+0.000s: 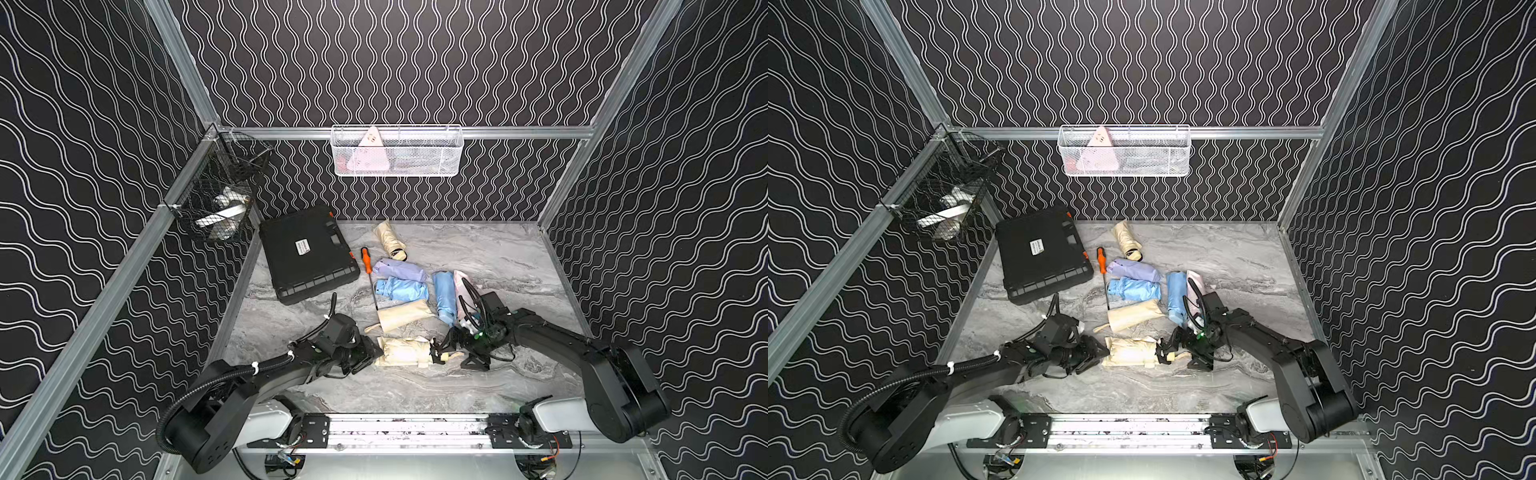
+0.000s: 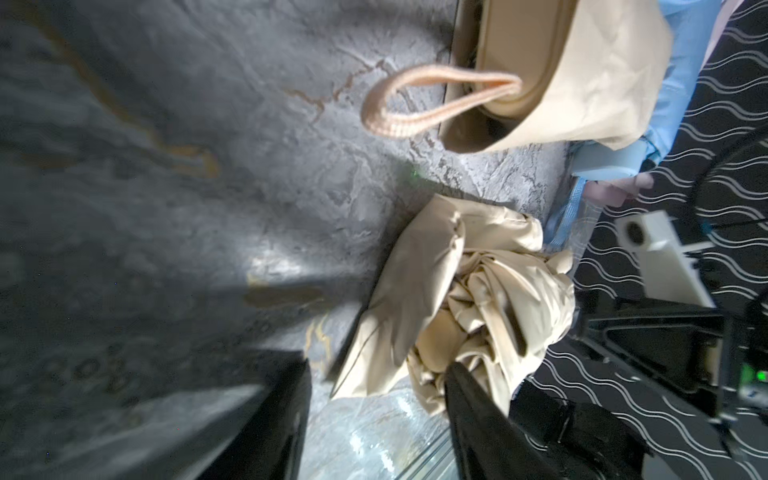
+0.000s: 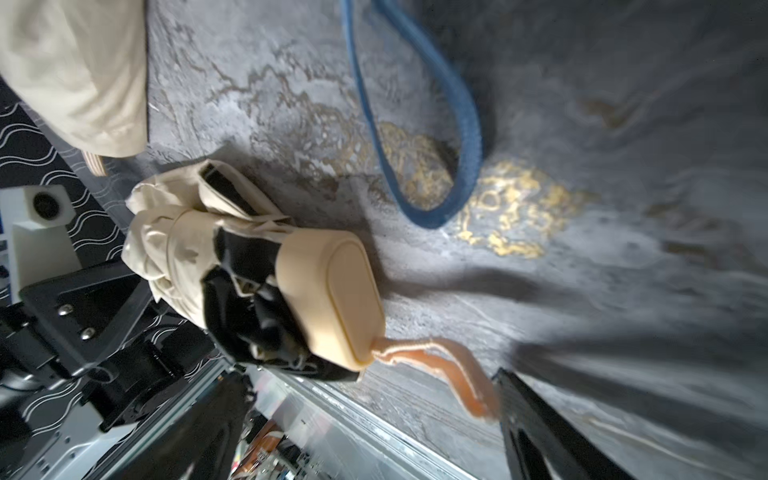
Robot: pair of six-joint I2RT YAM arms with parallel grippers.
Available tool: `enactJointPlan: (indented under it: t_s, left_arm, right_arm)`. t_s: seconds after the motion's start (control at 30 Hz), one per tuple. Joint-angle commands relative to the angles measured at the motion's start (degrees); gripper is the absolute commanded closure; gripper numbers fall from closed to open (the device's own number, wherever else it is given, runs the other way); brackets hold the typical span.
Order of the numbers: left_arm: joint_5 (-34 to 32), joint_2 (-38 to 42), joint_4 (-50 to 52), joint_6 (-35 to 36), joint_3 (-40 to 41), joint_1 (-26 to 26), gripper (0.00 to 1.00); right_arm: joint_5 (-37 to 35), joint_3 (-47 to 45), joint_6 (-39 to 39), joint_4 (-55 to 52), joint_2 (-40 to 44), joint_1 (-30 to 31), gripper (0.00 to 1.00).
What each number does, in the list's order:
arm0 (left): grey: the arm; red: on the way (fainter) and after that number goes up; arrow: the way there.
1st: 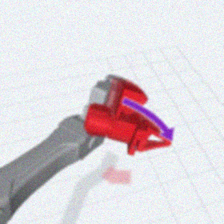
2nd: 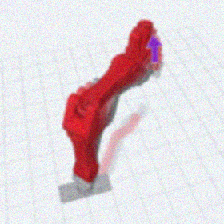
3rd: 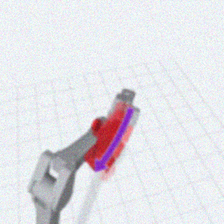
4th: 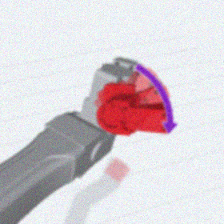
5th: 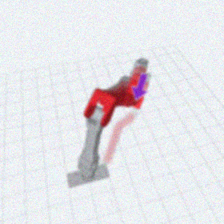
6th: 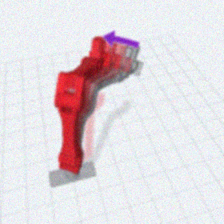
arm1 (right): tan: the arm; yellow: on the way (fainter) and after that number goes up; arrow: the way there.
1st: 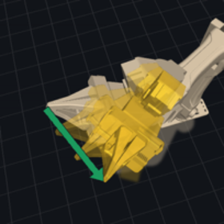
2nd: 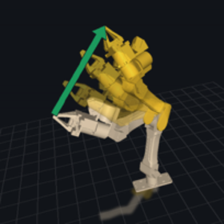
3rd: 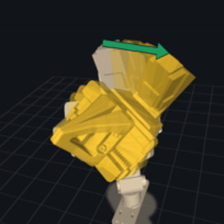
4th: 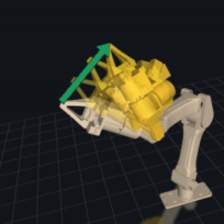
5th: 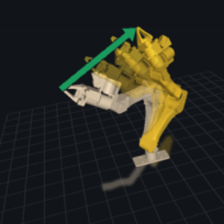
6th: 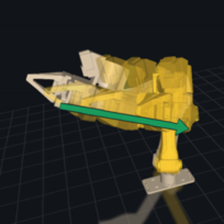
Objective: Take umbrellas out of sleeves
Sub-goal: Place the umbrella sleeve at the center of the board, then pick up the umbrella from the center of the board.
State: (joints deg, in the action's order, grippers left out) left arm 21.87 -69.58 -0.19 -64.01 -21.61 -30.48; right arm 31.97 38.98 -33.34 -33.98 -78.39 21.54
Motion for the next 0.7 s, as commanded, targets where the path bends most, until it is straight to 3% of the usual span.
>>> enactJointPlan:
  t_s: [0.0, 0.13, 0.43, 0.67]
  left_arm:
    - [-3.65, 2.61, 11.68, 5.23, -2.79, 0.07, 0.28]
    - [-6.23, 5.73, 19.12, 10.12, -7.11, 0.24, 0.14]
    - [-6.88, 0.97, 28.46, 20.94, -21.08, 0.16, 0.13]
    - [-7.22, -2.55, 32.03, 25.35, -27.70, 0.22, 0.13]
  right_arm:
    - [-6.79, 3.29, 3.30, -7.06, 1.85, 0.01, 0.06]
    - [-10.07, 8.99, 4.44, -10.72, 1.98, 0.05, 0.06]
    - [-20.29, 27.51, 7.27, -17.41, -6.41, 0.00, 0.06]
    - [-25.00, 38.38, 9.41, -19.06, -16.18, -0.87, 0.10]
